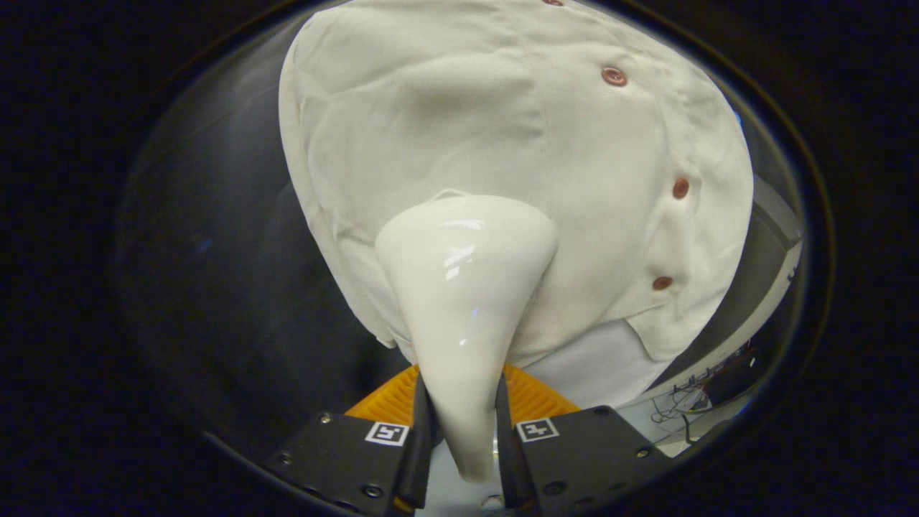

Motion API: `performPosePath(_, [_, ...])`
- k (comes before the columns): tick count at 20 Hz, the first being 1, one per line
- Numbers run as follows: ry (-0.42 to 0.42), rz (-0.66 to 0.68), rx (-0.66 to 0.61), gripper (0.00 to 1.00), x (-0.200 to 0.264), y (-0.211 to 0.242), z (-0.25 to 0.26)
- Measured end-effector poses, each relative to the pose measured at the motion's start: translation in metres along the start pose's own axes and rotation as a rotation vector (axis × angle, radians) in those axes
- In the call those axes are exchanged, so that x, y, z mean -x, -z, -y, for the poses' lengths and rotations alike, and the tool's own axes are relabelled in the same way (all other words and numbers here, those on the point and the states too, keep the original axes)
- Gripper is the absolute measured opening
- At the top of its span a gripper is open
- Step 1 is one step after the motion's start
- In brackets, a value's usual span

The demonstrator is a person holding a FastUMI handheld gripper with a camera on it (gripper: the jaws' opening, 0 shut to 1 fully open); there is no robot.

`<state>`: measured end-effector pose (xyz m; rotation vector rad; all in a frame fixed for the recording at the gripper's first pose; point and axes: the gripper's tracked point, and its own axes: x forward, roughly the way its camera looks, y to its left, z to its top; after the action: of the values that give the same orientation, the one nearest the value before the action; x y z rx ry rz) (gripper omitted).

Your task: Iron the clothes twice with a garment steamer, once on the left side and once on the right side.

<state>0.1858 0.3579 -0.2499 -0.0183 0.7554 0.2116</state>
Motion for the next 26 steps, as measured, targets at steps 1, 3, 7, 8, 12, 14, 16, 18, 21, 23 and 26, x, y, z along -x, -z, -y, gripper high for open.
performPosePath(1, [0.000, -0.013, -0.002, 0.40, -0.004, 0.005, -0.001])
performPosePath(3, [0.000, -0.035, -0.006, 0.40, -0.010, 0.014, -0.001])
performPosePath(7, [0.001, -0.080, -0.010, 0.40, -0.014, 0.026, -0.001])
performPosePath(8, [0.005, -0.084, -0.019, 0.40, -0.015, 0.029, 0.000])
performPosePath(12, [0.008, -0.109, -0.019, 0.41, -0.015, 0.042, 0.003])
performPosePath(14, [0.000, -0.099, -0.022, 0.40, -0.012, 0.039, 0.004])
performPosePath(16, [-0.018, -0.067, -0.021, 0.40, -0.003, 0.034, 0.006])
performPosePath(18, [-0.028, -0.027, -0.009, 0.40, 0.017, 0.032, 0.014])
performPosePath(21, [-0.050, 0.026, 0.026, 0.40, 0.046, 0.020, 0.010])
performPosePath(23, [-0.074, 0.063, 0.060, 0.40, 0.064, 0.011, 0.004])
performPosePath(26, [-0.104, 0.139, 0.104, 0.40, 0.104, -0.014, -0.001])
